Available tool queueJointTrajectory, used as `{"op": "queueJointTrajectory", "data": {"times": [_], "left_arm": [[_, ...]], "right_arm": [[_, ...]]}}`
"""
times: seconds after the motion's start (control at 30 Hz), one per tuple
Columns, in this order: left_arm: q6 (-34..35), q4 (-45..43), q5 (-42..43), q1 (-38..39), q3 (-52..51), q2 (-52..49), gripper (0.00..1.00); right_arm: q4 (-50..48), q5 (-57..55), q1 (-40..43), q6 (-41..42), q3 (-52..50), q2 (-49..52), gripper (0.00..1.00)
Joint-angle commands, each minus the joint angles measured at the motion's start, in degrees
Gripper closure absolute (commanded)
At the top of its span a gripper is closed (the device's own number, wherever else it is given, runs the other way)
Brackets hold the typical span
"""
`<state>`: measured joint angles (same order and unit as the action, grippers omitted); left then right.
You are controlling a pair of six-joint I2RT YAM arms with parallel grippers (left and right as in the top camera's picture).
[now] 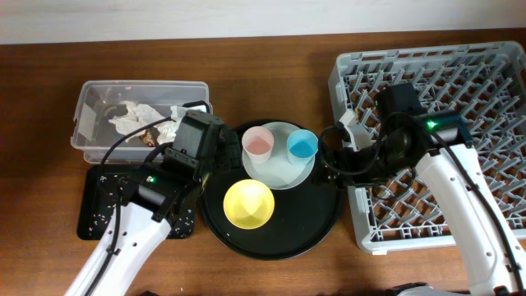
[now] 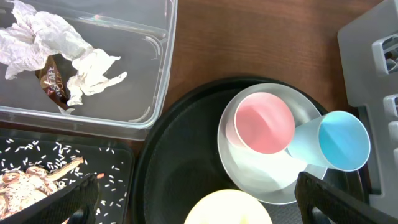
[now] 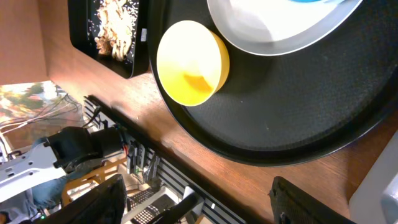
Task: Sort waste into correct bins and load items into the dishwasher rack
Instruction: 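Carry the second chopstick into the dish rack and release it, then move the right gripper back to the round tray and grasp the yellow bowl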
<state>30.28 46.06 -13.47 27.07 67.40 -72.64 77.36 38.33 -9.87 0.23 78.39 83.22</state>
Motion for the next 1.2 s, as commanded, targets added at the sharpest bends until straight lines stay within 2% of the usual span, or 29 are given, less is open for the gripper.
{"op": "queueJointTrajectory", "data": {"times": [0.0, 0.67, 0.8, 0.87, 0.93, 0.97, 1.0, 1.07, 1.17], "left_arm": [[0.3, -0.1, 0.2, -0.2, 0.9, 0.3, 0.01], [0.3, -0.1, 0.2, -0.2, 0.9, 0.3, 0.01], [0.3, -0.1, 0.2, -0.2, 0.9, 0.3, 0.01], [0.3, -0.1, 0.2, -0.2, 0.9, 0.3, 0.01], [0.3, -0.1, 0.2, -0.2, 0.9, 0.3, 0.01], [0.3, -0.1, 0.2, -0.2, 0.9, 0.3, 0.01], [0.3, -0.1, 0.2, -0.2, 0.9, 0.3, 0.01], [0.3, -0.1, 0.2, -0.2, 0.9, 0.3, 0.01], [0.3, -0.1, 0.2, -0.2, 0.9, 0.3, 0.01]], "right_arm": [[-0.2, 1.6, -0.4, 0.0, 0.6, -0.2, 0.24], [3.5, 1.6, -0.4, -0.4, 0.6, -0.2, 0.23], [4.9, 1.6, -2.8, -0.4, 0.4, -0.2, 0.25], [4.7, 1.6, -4.7, -0.4, 0.4, -0.2, 0.37], [4.2, 0.2, -6.5, 1.4, 0.3, -0.2, 0.62], [3.3, -2.7, -8.0, 4.5, 0.3, -0.2, 0.77], [2.5, -5.1, -9.1, 7.1, 0.3, -0.2, 0.88], [-0.2, -10.8, -12.0, 12.8, 0.3, -0.2, 0.96], [-3.8, -15.8, -17.2, 17.5, 0.3, -0.2, 0.96]]}}
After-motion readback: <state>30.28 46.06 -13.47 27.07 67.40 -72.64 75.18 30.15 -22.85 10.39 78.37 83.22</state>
